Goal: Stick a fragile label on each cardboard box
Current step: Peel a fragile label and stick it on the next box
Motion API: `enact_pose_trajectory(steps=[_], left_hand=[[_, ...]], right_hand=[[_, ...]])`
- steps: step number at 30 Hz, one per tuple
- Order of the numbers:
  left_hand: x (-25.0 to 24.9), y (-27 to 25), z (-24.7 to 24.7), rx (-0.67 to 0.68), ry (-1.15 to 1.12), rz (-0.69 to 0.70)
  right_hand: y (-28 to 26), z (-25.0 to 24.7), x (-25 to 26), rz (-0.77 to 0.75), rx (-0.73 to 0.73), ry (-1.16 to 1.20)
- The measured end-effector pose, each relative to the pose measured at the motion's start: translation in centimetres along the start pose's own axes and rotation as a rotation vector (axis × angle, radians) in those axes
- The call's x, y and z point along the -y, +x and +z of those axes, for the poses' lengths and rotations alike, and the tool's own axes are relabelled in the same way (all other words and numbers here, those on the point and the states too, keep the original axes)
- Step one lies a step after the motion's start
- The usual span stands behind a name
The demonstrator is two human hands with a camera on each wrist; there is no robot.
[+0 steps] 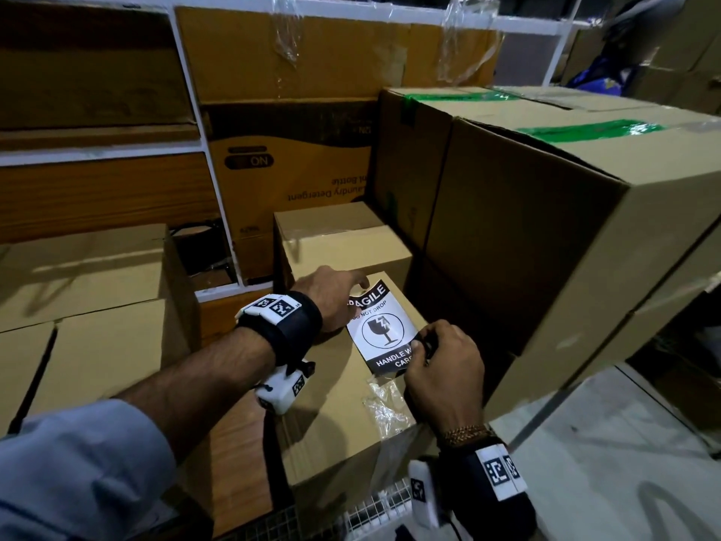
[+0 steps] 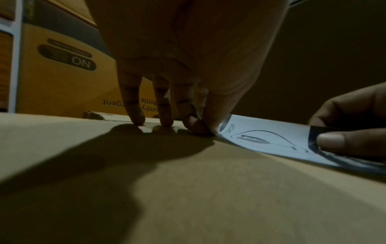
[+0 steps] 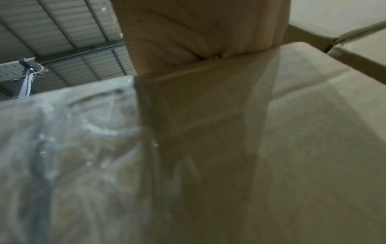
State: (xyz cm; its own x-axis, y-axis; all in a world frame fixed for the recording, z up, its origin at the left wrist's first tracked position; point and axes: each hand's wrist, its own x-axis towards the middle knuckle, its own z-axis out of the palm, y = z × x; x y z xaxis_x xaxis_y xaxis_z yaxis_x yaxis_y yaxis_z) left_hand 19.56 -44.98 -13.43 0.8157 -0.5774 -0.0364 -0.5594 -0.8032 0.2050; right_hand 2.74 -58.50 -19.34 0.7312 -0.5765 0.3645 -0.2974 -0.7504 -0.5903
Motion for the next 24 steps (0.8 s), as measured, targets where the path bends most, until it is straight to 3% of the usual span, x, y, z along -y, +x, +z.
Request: enact_pose_trajectory(steps=[20, 24], left_hand=[[-1.2, -1.5, -1.0, 0.098, 0.099, -0.078], [-1.6, -2.0, -1.4, 0.085, 0.196, -0.027]], right_hand=[[-0.2, -0.5, 0.3, 0.031, 0.033, 0.014], [-0.5, -0.5, 0.4, -0.008, -0.008, 0.054]])
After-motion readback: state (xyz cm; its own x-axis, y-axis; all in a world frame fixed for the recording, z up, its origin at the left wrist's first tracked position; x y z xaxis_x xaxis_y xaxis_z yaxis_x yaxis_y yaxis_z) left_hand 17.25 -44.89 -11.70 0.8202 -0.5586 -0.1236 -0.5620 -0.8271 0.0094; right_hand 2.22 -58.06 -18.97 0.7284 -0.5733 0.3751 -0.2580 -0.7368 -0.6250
